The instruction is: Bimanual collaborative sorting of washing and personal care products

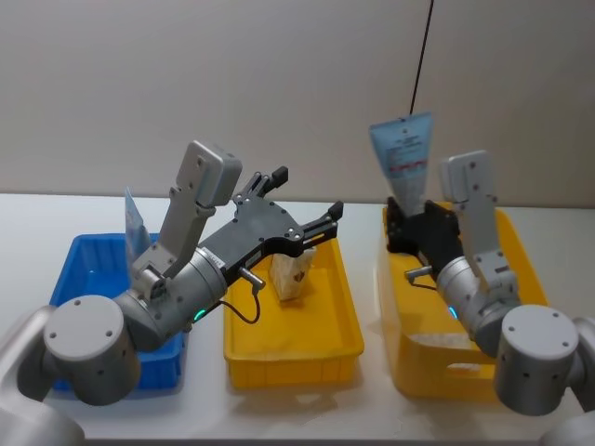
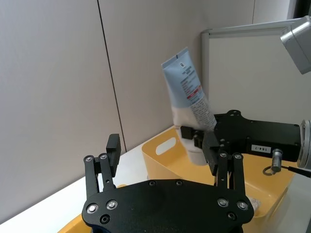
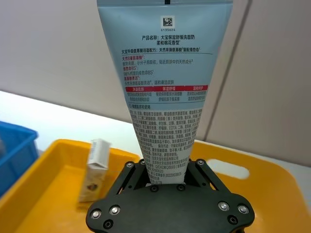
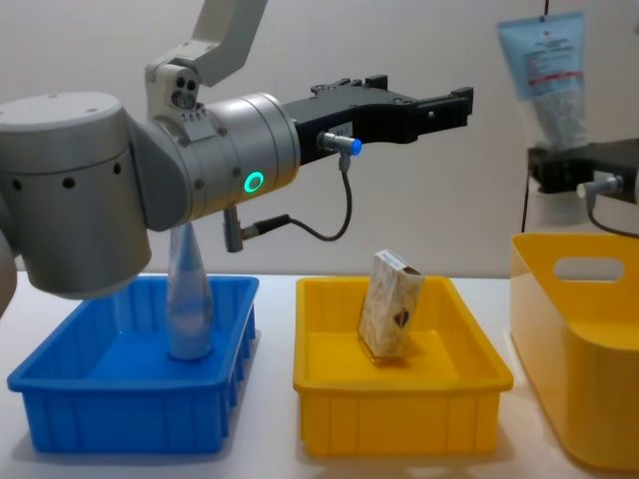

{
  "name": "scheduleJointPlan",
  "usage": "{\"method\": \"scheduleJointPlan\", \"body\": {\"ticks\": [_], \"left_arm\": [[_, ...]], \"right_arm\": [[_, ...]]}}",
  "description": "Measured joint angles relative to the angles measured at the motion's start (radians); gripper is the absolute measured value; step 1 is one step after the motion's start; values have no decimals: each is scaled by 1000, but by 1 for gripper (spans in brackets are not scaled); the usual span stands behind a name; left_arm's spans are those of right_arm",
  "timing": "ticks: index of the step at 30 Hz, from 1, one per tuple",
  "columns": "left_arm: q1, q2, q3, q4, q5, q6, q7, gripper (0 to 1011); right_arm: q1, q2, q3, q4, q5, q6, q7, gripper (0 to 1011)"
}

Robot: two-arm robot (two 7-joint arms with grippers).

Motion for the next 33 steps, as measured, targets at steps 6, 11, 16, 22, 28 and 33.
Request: {"method": "scheduleJointPlan", "body": {"ticks": [6, 11, 16, 22, 28, 33], "left_arm": [[0, 0, 0, 0, 0, 0, 0, 1001], [0, 0, 0, 0, 0, 0, 0, 1002], [0, 0, 0, 0, 0, 0, 0, 1002], [0, 0, 0, 0, 0, 0, 0, 1002], [0, 0, 0, 0, 0, 0, 0, 1002], [0, 0, 0, 0, 0, 0, 0, 1002]], "right_arm": [[-14, -19, 35, -2, -21, 28, -78, 197], [-21, -32, 56, 1, -36, 52, -130, 197], [-27, -44, 79, 8, -52, 79, -181, 199], [-31, -58, 109, 22, -71, 129, -244, 394], [-36, -63, 128, 31, -84, 167, -278, 605], [-40, -65, 138, 31, -92, 187, -289, 749]]}}
